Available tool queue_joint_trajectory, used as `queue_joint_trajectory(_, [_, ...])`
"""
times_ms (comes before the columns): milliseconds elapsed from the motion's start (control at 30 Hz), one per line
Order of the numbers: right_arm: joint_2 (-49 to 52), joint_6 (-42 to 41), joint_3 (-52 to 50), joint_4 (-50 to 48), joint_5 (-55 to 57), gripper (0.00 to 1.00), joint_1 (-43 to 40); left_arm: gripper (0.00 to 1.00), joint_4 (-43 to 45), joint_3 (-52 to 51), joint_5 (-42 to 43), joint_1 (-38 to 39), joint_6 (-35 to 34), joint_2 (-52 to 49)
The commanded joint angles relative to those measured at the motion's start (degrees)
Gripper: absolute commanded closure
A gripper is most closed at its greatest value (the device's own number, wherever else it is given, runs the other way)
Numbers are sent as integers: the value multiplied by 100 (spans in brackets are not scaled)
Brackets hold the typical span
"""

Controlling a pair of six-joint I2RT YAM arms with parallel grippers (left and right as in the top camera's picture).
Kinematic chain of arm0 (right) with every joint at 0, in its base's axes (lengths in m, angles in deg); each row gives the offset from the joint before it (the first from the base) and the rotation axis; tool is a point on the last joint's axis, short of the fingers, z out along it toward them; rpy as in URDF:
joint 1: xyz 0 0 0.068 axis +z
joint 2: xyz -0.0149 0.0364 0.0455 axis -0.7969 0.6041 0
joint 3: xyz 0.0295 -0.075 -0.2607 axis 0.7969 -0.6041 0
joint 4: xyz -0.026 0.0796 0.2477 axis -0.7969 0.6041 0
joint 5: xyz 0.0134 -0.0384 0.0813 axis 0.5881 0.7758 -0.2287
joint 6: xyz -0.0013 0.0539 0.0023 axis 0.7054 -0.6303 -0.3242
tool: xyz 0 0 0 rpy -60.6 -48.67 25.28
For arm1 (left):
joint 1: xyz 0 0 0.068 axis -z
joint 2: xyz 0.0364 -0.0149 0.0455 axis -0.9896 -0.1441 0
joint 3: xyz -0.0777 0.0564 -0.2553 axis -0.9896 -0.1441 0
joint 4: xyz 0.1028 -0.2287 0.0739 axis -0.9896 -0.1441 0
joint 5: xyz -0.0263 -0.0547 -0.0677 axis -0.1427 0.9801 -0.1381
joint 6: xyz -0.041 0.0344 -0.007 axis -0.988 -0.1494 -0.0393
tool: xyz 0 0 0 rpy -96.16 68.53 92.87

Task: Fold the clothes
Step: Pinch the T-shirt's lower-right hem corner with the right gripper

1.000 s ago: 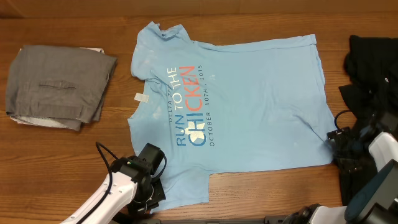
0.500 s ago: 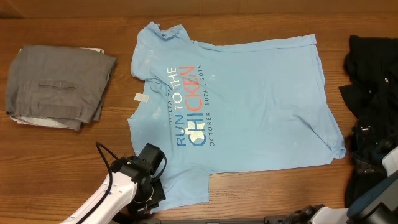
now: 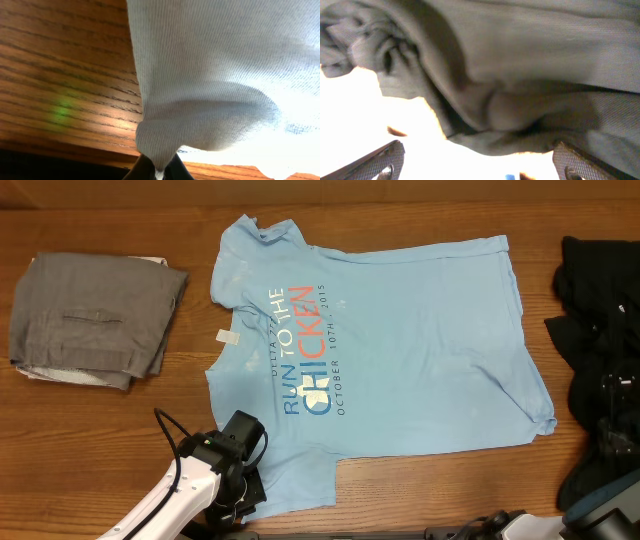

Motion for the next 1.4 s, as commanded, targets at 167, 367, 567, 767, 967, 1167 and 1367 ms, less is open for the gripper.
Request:
queue_joint_trajectory(167, [-4,339,560,981,-131,0,634,93,24,-28,52,52,109,-9])
queue_joint_trajectory(367, [-4,337,557,1773,579,0,1058,92,24,-28,50,52,109,-9])
queue_joint_trajectory(567, [-2,332,435,1858,1239,1,1521,92,24,-28,50,52,109,-9])
queue_joint_trajectory(767, [-2,332,66,1626,1272,11,1558,92,22,-28,50,52,109,-9])
queue_joint_trajectory(967, [0,339,-328,1346,1274,15,1561,91,26,-28,52,52,107,-9])
queue_joint_trajectory(1167, [2,380,-651,837,1410,16,1561,91,26,-28,50,52,107,-9])
queue_joint_trajectory(1367, [2,474,-970,188,1469,24,1561,92,26,-28,50,52,107,-9])
